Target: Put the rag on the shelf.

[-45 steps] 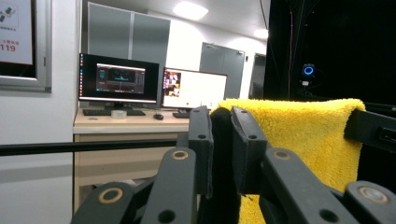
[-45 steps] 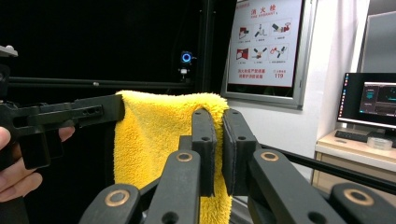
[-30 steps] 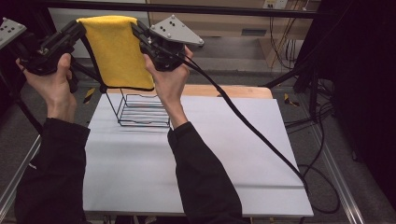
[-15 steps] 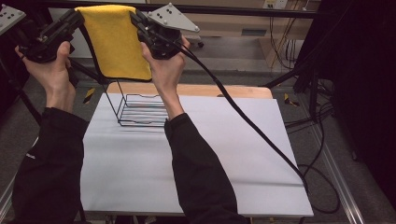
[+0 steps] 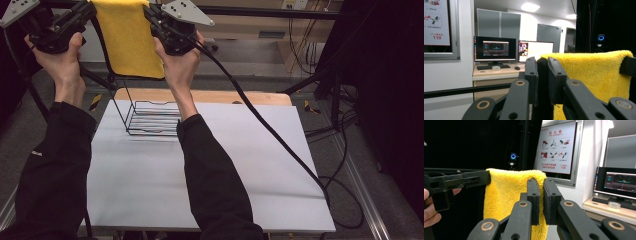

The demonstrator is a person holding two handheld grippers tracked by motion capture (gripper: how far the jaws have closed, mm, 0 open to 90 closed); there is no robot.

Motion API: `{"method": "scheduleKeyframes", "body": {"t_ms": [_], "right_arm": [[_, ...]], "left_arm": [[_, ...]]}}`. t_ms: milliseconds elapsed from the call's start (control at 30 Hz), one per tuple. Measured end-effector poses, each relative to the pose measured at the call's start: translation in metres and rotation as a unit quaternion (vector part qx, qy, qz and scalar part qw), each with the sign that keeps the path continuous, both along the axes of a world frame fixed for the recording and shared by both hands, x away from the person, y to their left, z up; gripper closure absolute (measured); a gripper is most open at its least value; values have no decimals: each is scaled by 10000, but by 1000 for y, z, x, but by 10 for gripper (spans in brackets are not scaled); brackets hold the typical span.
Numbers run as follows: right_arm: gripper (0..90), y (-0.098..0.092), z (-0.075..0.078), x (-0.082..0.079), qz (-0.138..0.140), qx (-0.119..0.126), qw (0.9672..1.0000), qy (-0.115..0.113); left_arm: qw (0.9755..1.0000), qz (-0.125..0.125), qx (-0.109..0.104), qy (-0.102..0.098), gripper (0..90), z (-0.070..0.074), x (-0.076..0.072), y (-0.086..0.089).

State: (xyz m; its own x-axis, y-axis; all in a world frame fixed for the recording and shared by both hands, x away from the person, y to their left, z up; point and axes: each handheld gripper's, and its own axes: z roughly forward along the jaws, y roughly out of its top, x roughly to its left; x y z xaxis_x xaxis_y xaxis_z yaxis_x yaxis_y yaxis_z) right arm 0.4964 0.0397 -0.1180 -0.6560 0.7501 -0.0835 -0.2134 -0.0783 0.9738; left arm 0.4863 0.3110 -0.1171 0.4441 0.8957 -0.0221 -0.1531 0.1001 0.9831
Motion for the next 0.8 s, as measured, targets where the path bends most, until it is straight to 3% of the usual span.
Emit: {"method": "scheduleKeyframes", "body": {"t_ms": [267,367,633,800], "right_arm": [[849,-2,6,8,-78,23,9999,-65],[849,-2,5,12,-116,-3,9999,-17],[849,5,-12,25,-99,-251,9996,59],[849,7,-17,33,-62,-239,9997,94]], "left_arm": [[10000,-73,-39,-40,791,8,12,-2],[10000,-38,62,-28,791,2,14,-2],[9999,-31,90,111,791,-20,23,8],[9998,9,164,107,791,-25,27,10]]}}
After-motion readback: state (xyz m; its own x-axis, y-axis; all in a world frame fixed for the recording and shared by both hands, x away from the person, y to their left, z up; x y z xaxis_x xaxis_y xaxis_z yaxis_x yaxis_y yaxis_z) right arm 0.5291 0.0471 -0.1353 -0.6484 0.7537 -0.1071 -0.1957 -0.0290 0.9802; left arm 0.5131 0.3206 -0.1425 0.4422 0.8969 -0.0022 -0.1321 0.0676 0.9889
